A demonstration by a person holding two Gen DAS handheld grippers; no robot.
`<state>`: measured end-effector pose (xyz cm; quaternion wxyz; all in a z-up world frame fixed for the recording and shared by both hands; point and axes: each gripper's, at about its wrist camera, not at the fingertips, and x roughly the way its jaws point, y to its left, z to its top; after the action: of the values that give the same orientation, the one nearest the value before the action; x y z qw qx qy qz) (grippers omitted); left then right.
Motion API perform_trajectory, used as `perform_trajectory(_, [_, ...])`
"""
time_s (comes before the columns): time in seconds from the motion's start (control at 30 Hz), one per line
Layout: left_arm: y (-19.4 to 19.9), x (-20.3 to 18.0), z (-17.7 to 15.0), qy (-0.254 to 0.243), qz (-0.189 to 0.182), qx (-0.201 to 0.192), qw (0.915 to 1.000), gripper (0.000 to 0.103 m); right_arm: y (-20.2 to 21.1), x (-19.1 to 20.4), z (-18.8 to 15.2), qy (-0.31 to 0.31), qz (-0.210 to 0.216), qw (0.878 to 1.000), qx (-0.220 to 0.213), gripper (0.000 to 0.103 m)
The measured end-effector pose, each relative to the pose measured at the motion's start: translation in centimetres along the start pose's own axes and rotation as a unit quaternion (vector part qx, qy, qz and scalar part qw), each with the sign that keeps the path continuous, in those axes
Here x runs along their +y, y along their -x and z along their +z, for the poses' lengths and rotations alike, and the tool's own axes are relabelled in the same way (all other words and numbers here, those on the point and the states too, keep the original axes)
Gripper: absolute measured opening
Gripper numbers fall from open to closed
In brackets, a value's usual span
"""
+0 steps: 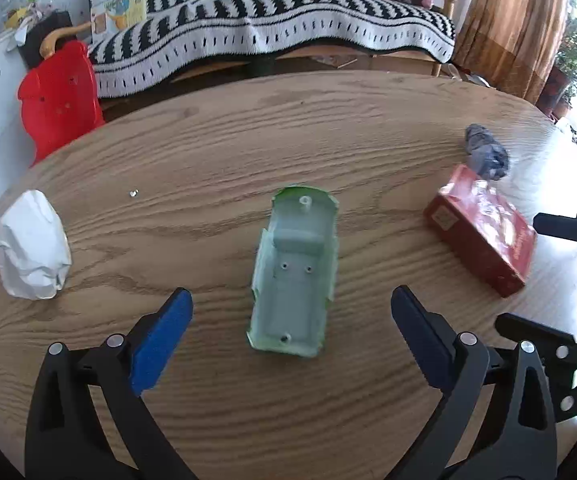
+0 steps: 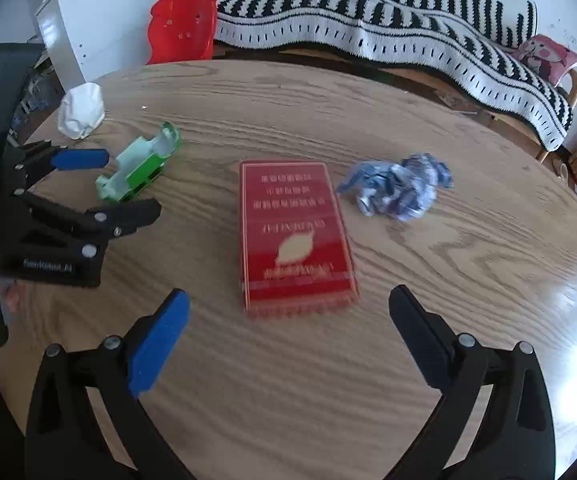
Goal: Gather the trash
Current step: 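Grasp the green plastic tray with the left tool while the right tool grasps the red cigarette box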
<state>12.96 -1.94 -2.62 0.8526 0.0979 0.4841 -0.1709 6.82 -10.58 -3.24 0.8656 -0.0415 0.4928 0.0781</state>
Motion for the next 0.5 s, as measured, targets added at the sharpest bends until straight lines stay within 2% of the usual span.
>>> perform_trajectory(0.07, [-0.38,0.1,0.02,-0.003,0.005,0.001,1.0,0.097,-1.3,0.44,0.29,0.003,-0.006,1.0,0.012,0.098])
perform_trajectory(0.23, [-0.42,0.17,-0.13,-0.005,0.002,-0.01,0.9999,0.097,-1.56,0.94,0.05,0.001,-0.007,1.0,-0.012,0.098])
perform_trajectory(0.5, [-0.47,0.07,-0.11,0.002,0.006,-0.014,0.9999,0.097,-1.3,0.59,0.06,0.001,-0.005,1.0,-0.014,0.098])
